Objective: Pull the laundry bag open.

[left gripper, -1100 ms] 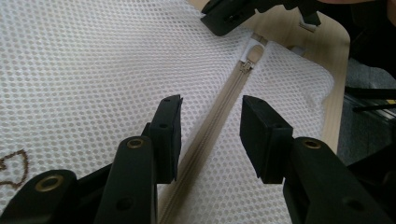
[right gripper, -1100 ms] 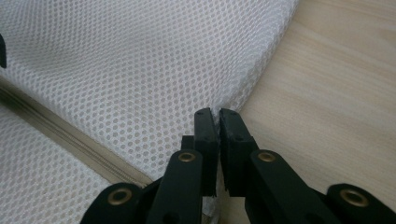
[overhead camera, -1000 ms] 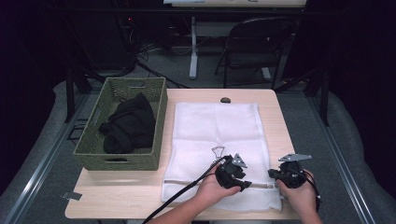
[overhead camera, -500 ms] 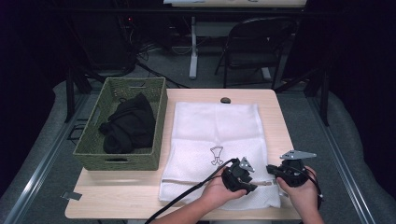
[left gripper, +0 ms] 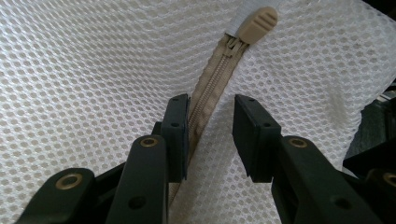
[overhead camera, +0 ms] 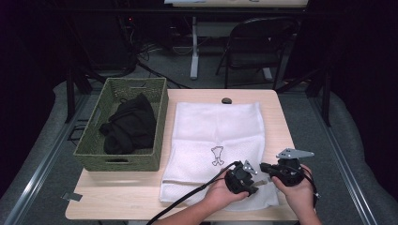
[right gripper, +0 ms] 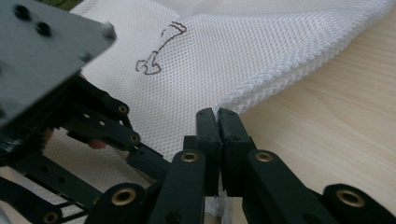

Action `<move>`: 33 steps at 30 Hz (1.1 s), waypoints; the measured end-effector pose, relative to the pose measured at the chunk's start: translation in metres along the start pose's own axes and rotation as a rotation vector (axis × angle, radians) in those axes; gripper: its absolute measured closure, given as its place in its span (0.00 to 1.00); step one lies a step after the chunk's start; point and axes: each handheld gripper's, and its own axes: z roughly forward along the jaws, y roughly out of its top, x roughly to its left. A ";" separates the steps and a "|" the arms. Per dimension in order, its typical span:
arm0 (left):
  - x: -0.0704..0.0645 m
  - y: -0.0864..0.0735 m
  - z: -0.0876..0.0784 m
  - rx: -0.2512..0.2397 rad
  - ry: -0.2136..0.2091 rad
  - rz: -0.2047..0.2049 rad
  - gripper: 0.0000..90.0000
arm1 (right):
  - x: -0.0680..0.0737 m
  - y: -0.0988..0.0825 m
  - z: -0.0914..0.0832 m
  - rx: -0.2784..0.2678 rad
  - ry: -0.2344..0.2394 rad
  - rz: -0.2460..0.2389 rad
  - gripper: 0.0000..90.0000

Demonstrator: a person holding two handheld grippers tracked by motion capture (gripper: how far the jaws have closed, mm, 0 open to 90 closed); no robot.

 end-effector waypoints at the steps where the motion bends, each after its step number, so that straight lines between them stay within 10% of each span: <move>1: 0.001 -0.001 0.000 0.000 0.000 0.000 0.74 | 0.000 0.000 0.000 0.000 0.000 0.000 0.98; 33: -0.005 0.005 -0.003 -0.103 -0.079 -0.038 0.78 | -0.002 0.003 0.001 -0.023 0.008 0.018 0.98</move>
